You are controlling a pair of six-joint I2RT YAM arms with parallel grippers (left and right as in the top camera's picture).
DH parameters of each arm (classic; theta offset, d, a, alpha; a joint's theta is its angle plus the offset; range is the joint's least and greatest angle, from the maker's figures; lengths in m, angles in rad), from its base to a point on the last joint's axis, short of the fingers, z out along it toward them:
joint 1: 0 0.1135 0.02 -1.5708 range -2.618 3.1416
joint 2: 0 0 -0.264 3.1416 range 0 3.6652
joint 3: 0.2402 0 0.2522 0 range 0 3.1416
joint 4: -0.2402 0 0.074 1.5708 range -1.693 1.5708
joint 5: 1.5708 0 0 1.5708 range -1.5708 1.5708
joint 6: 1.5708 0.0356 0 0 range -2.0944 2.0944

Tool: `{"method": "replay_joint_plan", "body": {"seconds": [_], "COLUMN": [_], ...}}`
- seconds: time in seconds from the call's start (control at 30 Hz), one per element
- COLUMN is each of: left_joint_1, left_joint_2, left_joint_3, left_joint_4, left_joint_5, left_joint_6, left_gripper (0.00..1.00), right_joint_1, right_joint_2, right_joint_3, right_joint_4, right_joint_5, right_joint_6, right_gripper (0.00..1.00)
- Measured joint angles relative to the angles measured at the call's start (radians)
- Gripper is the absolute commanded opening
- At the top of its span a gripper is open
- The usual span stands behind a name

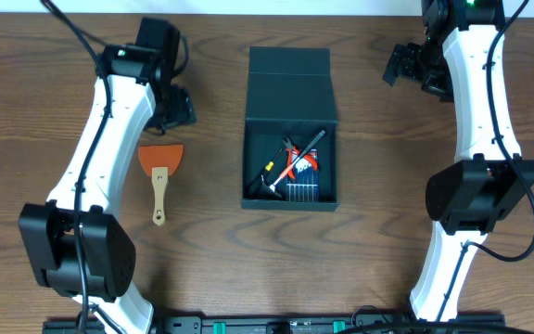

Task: Pack container
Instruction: 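Lower the left gripper over the orange scraper's wooden handle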

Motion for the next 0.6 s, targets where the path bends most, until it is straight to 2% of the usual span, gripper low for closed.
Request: {"method": "replay_joint_plan", "body": {"seconds": [0.33,0.6], "left_joint_1": [0.011,0.011], "left_joint_2": [0.000,0.000], "left_joint_3": [-0.321,-0.465], "left_joint_4": [0.138,0.238], "left_joint_5": [0.057,0.103], "left_joint_6": [-0.005,0.043], "left_gripper": [0.91,0.91], "right_joint_1": [0.000,0.000], "right_joint_2": [0.000,0.000], "right_joint_3": [0.000,0.000], "right_joint_4": [0.000,0.000], "right_joint_5": [0.000,0.000], "right_joint_6": [0.000,0.000], "right_gripper": [0.99,0.99]}}
